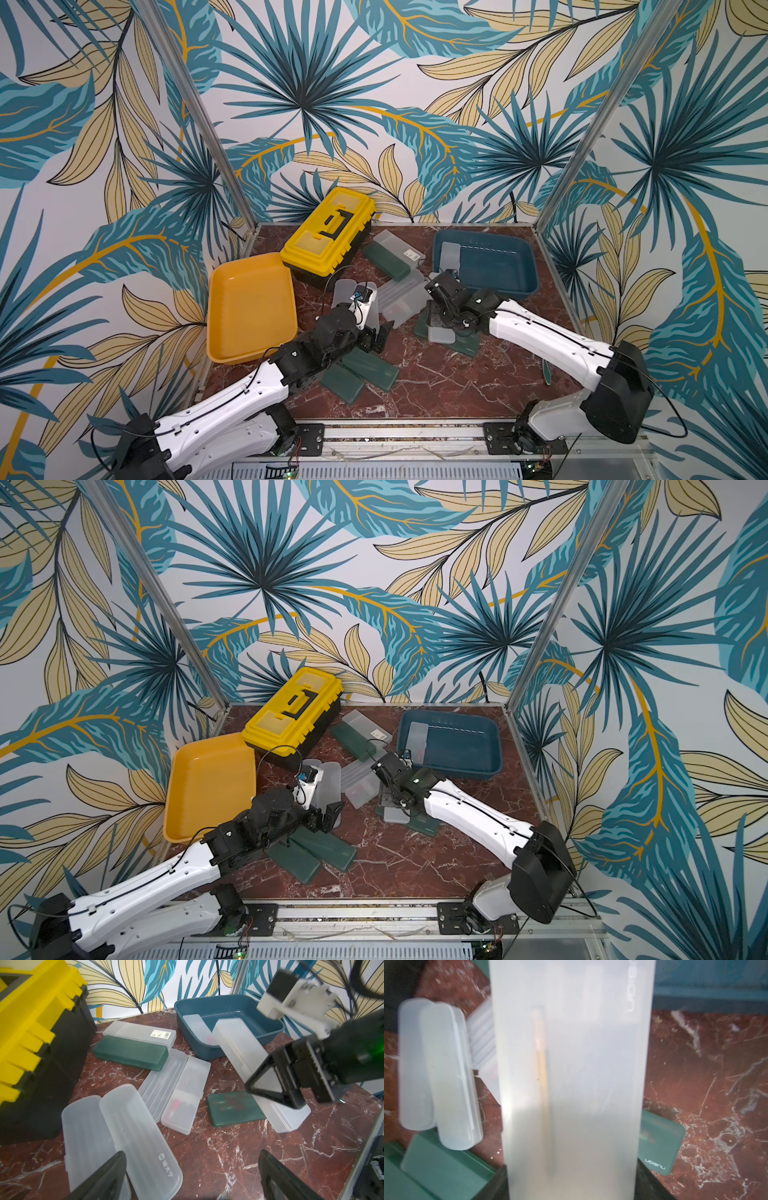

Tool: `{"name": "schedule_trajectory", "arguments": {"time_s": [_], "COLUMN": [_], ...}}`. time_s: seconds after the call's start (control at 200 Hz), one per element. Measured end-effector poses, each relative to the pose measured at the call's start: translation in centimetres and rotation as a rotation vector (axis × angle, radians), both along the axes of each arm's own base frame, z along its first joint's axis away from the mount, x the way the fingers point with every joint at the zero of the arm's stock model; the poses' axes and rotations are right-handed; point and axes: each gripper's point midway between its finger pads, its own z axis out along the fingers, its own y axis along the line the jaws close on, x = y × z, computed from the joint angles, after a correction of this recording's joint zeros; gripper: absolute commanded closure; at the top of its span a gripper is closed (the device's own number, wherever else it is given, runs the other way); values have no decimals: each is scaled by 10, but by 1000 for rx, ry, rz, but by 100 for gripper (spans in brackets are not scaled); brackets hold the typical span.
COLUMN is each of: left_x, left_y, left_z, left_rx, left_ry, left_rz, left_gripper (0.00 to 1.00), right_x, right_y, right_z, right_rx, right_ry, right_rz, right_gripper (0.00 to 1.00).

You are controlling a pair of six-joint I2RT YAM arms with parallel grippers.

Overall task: Place the pencil cases by color into the storage box
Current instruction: Pick up the pencil case from the center of the board, then place the pencil case at the storage box.

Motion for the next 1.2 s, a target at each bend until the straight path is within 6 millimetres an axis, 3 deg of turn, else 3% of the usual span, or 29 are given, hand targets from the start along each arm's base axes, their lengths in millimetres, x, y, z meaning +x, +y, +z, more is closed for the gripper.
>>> {"name": "schedule_trajectory", "arguments": {"time_s": [0.2, 0.401, 0.611, 0.781, 0.986, 1.197], "left_x": [18, 42, 75, 102, 109, 109], "left_y": [-29, -69, -103, -126, -149, -156], "left_z": [30, 37, 27, 24, 6, -7], "left_rx": [28, 87, 92, 86, 91, 80], "left_ry": [-55, -84, -66, -75, -71, -53], "left_rz": [-64, -164, -281, -359, -474, -565], "left_gripper": [1, 1, 1, 1, 1, 0], "right_x": [44, 96, 149, 193, 237, 246], "right_y": [-41, -79, -128, -158, -166, -166], "right_z": [57, 75, 52, 18, -17, -35], "right_rx": [42, 51, 61, 56, 10, -26], "right_ry": [-118, -146, -105, -56, -10, 26], "right_rz": [-97, -177, -254, -275, -222, -176], "right_gripper": [37, 36, 36, 36, 34, 34]}}
